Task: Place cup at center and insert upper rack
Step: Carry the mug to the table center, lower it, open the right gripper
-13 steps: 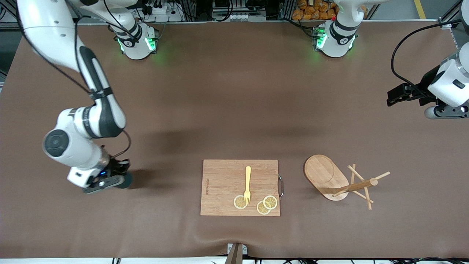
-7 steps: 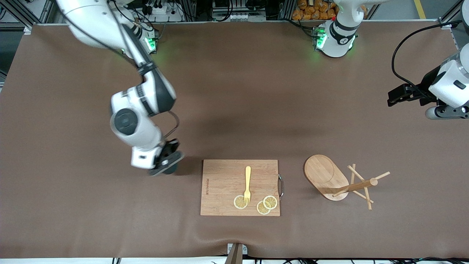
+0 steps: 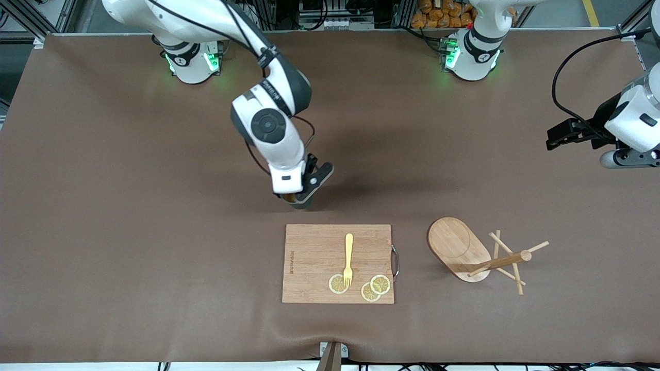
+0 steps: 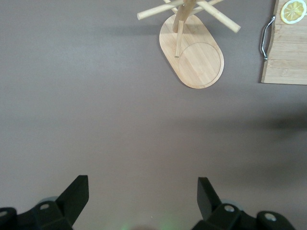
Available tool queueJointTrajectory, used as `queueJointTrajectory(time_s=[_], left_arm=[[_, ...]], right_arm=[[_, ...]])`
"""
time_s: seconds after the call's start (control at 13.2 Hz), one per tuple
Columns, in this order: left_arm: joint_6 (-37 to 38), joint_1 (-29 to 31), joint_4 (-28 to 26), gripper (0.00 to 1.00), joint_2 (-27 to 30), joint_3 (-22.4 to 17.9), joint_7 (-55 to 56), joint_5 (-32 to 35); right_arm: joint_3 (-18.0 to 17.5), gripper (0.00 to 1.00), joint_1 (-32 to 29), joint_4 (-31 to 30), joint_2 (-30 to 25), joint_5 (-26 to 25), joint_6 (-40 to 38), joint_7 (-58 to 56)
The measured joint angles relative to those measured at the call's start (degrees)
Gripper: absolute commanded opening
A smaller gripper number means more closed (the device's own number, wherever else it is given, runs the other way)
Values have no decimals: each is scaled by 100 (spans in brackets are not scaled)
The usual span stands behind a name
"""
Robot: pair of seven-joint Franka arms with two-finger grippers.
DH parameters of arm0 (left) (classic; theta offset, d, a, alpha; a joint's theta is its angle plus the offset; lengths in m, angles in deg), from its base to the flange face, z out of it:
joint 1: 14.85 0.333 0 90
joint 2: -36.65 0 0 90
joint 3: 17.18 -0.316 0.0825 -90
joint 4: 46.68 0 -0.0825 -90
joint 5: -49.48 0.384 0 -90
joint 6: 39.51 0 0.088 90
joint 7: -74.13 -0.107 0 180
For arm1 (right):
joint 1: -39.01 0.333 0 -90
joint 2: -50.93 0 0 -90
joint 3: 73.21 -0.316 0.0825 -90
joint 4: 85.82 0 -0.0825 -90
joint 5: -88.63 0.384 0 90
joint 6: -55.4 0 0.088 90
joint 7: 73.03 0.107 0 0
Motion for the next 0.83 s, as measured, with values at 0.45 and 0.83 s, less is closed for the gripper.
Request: queueJointTrajectory(time_s=[0.45,0.83], left_arm=[[-17,60,-21,100,-3,-9,0,6],[-22,74,-22,100,-3,-12,-31,6]], right_arm=[[7,0,1046,-39,138,8,-3,1066],[9,0,1264,-47,314,-10,-1,1635]])
